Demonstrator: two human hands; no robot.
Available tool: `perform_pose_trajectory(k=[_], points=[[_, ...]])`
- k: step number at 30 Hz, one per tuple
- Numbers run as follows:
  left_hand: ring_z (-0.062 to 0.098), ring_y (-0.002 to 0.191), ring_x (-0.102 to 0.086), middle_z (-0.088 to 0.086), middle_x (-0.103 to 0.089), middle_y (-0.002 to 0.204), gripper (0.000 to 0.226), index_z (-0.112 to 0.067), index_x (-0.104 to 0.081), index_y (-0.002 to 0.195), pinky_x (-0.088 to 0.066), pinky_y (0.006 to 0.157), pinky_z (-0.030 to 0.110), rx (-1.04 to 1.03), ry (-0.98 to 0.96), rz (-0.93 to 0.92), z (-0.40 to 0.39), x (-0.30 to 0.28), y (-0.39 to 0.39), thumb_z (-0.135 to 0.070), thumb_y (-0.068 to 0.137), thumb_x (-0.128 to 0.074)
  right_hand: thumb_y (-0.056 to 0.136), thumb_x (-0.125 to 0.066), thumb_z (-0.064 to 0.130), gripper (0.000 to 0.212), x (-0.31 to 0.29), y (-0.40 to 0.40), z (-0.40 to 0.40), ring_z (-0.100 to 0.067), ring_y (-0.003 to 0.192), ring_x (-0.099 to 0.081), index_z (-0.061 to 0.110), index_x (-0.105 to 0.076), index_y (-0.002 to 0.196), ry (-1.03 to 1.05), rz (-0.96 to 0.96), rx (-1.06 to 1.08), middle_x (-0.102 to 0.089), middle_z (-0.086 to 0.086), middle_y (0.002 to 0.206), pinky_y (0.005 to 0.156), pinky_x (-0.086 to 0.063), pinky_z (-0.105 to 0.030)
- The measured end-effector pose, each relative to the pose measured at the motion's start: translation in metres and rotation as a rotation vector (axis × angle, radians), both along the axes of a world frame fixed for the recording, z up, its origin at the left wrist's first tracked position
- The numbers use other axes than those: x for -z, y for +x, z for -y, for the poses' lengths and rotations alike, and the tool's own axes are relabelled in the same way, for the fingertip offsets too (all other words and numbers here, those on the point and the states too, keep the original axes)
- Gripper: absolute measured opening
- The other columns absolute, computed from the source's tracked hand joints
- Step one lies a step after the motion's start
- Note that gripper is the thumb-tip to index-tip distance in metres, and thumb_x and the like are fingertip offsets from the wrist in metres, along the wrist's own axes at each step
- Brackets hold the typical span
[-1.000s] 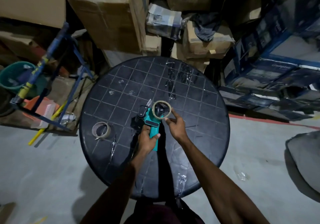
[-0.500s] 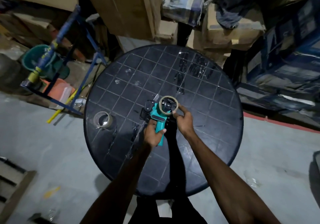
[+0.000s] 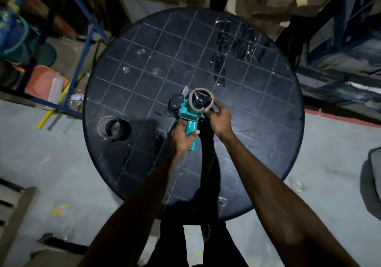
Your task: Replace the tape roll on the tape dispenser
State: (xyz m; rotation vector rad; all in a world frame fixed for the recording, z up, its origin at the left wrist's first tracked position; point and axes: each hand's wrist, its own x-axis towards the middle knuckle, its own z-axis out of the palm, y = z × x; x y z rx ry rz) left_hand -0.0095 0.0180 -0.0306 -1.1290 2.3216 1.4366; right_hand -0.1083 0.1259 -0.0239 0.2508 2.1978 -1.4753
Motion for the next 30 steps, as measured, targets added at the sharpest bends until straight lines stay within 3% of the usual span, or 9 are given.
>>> perform_pose_trajectory(k=[3,9,11,16,18,22,23,26,30], points=[[0.022,0.091,-0.064,0.006,-0.071,0.106,0.043,-0.013,-0.060,0.115,-0.042,0.076,0.024,0.037,-0.026,-0.009,0.008,0.003,-0.006,-0.024,0.080,-0.082,0.093,-0.065,0.005,0.047,0.006,-0.007,0.004,-0.010,0.089,-0.070,0.018,-0.059,0.137,0.008,-0.012,-0.008,-0.071,0.002,0.112,0.072,-0.051,-0.006],[0.030,0.100,-0.066,0.006,-0.071,0.109,0.044,-0.017,-0.057,0.113,-0.050,0.085,0.035,0.093,-0.075,0.009,0.010,0.006,-0.022,-0.034,0.080,-0.081,0.091,-0.068,0.007,0.046,0.016,-0.021,0.009,-0.007,0.080,-0.068,0.020,-0.059,0.134,0.050,-0.025,-0.007,-0.075,0.000,0.105,0.073,-0.050,-0.010],[0.031,0.102,-0.065,0.007,-0.071,0.111,0.045,-0.015,-0.056,0.116,-0.047,0.084,0.032,0.113,-0.086,0.019,0.010,0.005,-0.025,-0.034,0.082,-0.079,0.091,-0.068,0.007,0.046,0.016,-0.024,0.010,-0.006,0.079,-0.067,0.020,-0.060,0.135,0.064,-0.038,-0.010,-0.074,0.001,0.104,0.072,-0.049,-0.007],[0.030,0.105,-0.063,0.008,-0.068,0.114,0.045,-0.012,-0.054,0.120,-0.039,0.080,0.027,0.114,-0.053,0.037,0.008,0.007,-0.025,-0.032,0.086,-0.077,0.090,-0.068,0.009,0.049,0.022,-0.020,0.008,-0.002,0.073,-0.064,0.025,-0.057,0.136,0.069,-0.061,-0.029,-0.075,-0.002,0.105,0.077,-0.053,-0.020],[0.029,0.104,-0.063,0.008,-0.067,0.114,0.044,-0.012,-0.054,0.120,-0.040,0.080,0.027,0.118,-0.039,0.036,0.008,0.009,-0.022,-0.032,0.087,-0.075,0.090,-0.066,0.008,0.053,0.021,-0.013,0.006,-0.007,0.080,-0.063,0.026,-0.055,0.138,0.084,-0.062,-0.041,-0.073,-0.002,0.108,0.080,-0.053,-0.021],[0.028,0.102,-0.064,0.007,-0.065,0.116,0.043,-0.016,-0.053,0.125,-0.043,0.079,0.029,0.170,-0.036,0.025,0.006,0.008,-0.010,-0.032,0.090,-0.071,0.096,-0.063,0.006,0.048,0.016,0.012,-0.002,-0.009,0.093,-0.057,0.011,-0.051,0.142,0.123,-0.061,-0.083,-0.062,0.005,0.116,0.072,-0.042,0.000],[0.028,0.102,-0.064,0.007,-0.066,0.117,0.044,-0.017,-0.053,0.127,-0.043,0.078,0.028,0.186,-0.042,0.035,0.005,0.006,-0.006,-0.032,0.090,-0.070,0.096,-0.063,0.007,0.049,0.014,0.022,-0.004,-0.009,0.097,-0.057,0.009,-0.050,0.144,0.151,-0.053,-0.109,-0.062,0.002,0.124,0.078,-0.042,-0.001],[0.027,0.100,-0.064,0.007,-0.067,0.115,0.046,-0.017,-0.055,0.129,-0.045,0.078,0.028,0.194,-0.046,0.026,0.003,0.004,0.007,-0.035,0.089,-0.070,0.094,-0.065,0.009,0.053,0.021,0.051,-0.017,-0.021,0.118,-0.061,0.007,-0.050,0.145,0.194,-0.066,-0.190,-0.060,-0.010,0.140,0.103,-0.046,-0.027],[0.025,0.099,-0.066,0.007,-0.067,0.114,0.052,-0.015,-0.054,0.131,-0.051,0.080,0.029,0.145,-0.041,0.032,-0.006,0.010,0.041,-0.034,0.087,-0.073,0.090,-0.064,0.006,0.057,0.032,0.096,-0.041,-0.031,0.130,-0.054,0.005,-0.049,0.146,0.285,-0.164,-0.292,-0.057,-0.015,0.143,0.113,-0.042,-0.041]])
